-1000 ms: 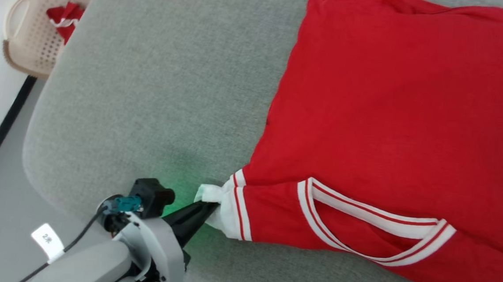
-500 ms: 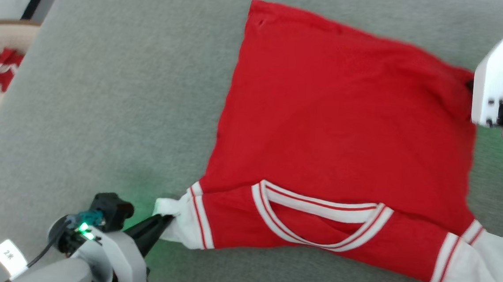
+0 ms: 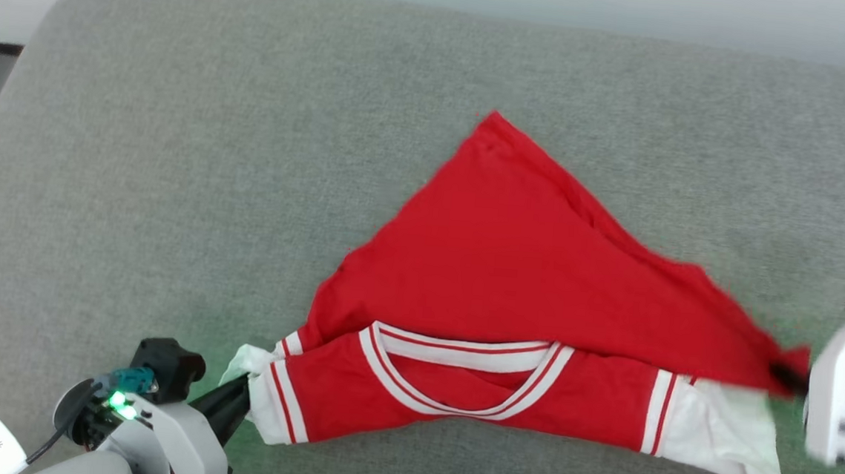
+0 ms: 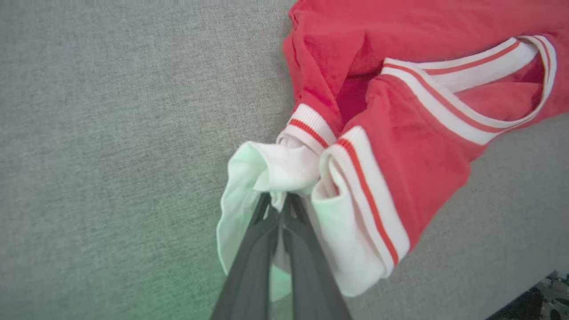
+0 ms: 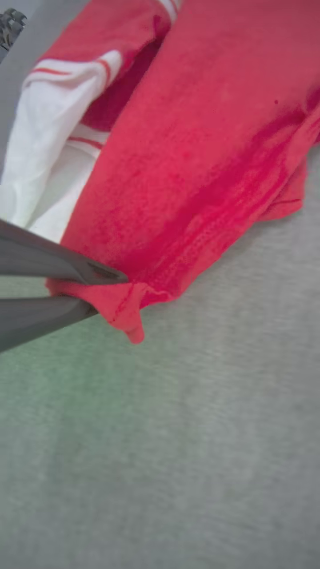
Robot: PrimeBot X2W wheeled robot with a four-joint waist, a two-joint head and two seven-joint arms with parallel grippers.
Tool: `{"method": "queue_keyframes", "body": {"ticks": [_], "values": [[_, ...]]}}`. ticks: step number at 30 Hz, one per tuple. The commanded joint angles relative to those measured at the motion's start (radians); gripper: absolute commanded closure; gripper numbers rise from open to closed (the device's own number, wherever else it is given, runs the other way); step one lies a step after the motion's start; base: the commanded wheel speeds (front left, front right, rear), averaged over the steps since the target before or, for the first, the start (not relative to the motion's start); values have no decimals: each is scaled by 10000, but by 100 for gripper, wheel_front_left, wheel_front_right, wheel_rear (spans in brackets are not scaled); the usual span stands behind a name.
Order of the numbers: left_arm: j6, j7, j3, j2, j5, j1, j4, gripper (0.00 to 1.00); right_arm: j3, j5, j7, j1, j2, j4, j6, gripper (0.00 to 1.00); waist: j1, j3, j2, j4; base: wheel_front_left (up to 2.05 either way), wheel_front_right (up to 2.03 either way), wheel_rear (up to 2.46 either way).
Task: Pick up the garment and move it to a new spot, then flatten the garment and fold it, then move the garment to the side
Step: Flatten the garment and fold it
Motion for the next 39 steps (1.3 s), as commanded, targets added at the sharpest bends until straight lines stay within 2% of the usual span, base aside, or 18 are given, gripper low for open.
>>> {"method": "queue_keyframes", "body": {"ticks": [1,6,11,12,13,14,17,20,27,32,35,39], "values": [[87,-6,4,33,11,123,-40,100,-243,-124,33,482,162,-247,-15,100,0,-158,0,-157,0,0,0],[63,-25,-8,70,-29,159,-110,100,-1200,-544,-82,2205,1085,-942,-15,100,0,-183,0,-175,0,0,0],[-6,-60,-9,12,-65,179,-38,100,-1226,-836,-929,2544,1734,-286,-17,100,0,-167,0,-215,0,0,0],[-36,-64,-16,-4,-70,180,-15,100,-1126,-987,-1108,2508,1721,-100,-17,63,0,-172,0,-218,0,0,0],[-66,-66,-20,-13,-77,175,13,100,-1056,-1074,-1257,2466,1721,83,-17,7,0,-169,0,-220,0,0,0],[-84,-67,-19,-26,-84,170,35,100,-1041,-1105,-1368,2416,1757,256,-18,0,0,-168,0,-219,0,0,0],[-115,-90,-5,-44,-114,198,109,100,-992,-1135,-1522,2271,1688,428,-28,0,0,-199,0,-222,0,0,0],[-132,-96,-7,-64,-160,242,139,100,-1029,-1098,-1544,2147,1490,94,-28,0,0,-242,0,-219,0,0,0],[-98,-117,-57,-142,-144,315,65,100,-1408,-857,-1140,1880,1326,-2113,-15,0,0,-326,0,-100,0,0,0],[-146,-81,-77,-269,-76,160,24,100,-1131,-1239,-1653,995,1333,-3384,-15,0,0,-239,0,183,0,0,0],[-197,-60,-94,-390,-8,74,56,100,-539,-1499,-2229,99,1214,-3242,-15,0,0,-117,0,424,0,0,0],[-352,-39,-127,-656,113,-139,171,100,447,-1708,-3120,-1259,1059,-2095,-15,0,0,83,0,867,0,0,0]]}}
